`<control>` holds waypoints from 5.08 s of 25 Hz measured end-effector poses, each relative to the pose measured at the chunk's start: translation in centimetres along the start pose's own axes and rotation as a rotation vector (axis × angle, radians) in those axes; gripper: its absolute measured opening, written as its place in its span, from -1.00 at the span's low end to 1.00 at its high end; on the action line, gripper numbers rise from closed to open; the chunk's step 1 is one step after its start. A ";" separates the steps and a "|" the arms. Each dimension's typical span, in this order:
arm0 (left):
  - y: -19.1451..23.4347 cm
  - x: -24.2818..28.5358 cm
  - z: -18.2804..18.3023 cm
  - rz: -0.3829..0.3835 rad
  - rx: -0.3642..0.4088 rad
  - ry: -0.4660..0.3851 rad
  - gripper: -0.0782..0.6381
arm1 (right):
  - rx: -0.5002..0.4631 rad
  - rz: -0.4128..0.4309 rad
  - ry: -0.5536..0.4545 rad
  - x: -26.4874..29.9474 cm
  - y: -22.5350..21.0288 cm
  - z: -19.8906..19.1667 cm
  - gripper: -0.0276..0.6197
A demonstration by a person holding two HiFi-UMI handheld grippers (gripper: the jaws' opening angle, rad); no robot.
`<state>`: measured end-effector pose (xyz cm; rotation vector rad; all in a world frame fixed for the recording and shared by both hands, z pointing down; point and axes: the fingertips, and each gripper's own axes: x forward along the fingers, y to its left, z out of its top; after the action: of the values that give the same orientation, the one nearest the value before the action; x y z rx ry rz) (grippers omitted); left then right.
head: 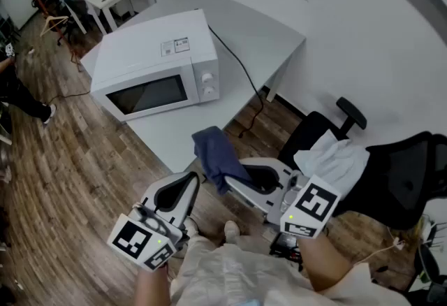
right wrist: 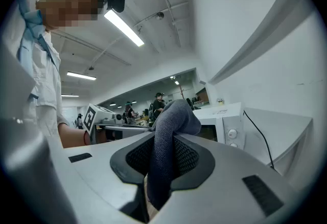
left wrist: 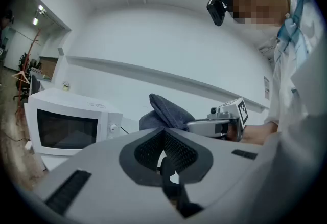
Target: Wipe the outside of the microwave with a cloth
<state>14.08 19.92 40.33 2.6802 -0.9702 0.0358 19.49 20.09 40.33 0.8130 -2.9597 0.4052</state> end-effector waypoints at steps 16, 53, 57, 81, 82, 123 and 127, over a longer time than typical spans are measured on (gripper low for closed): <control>0.1 -1.1 1.0 0.005 0.006 -0.032 -0.78 | 0.012 0.048 0.013 1.2 1.6 0.2 -0.65; 20.3 -1.5 8.1 -0.051 0.048 -0.085 -0.77 | -0.004 -0.175 0.001 20.2 -6.9 5.8 -0.65; 22.7 -1.7 8.7 -0.093 0.048 -0.084 -0.77 | -0.009 -0.302 0.039 22.0 -10.4 6.6 -0.65; 29.6 9.3 10.1 -0.055 0.026 0.099 -0.77 | -0.191 -0.604 0.490 24.9 -31.7 4.7 -0.64; 30.0 10.0 9.9 -0.047 0.034 0.138 -0.77 | -0.194 -0.597 0.517 25.2 -31.8 3.9 -0.61; 31.5 10.5 7.7 -0.018 -0.015 0.332 -0.77 | -0.163 -0.892 0.507 20.0 -36.8 3.8 -0.58; 31.9 10.0 7.4 -0.015 -0.021 0.339 -0.77 | -0.159 -0.907 0.512 21.2 -36.2 3.8 -0.58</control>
<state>1.18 -11.70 42.78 2.5467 -0.8359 0.4576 19.74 -21.38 47.70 1.5876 -1.8755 0.2484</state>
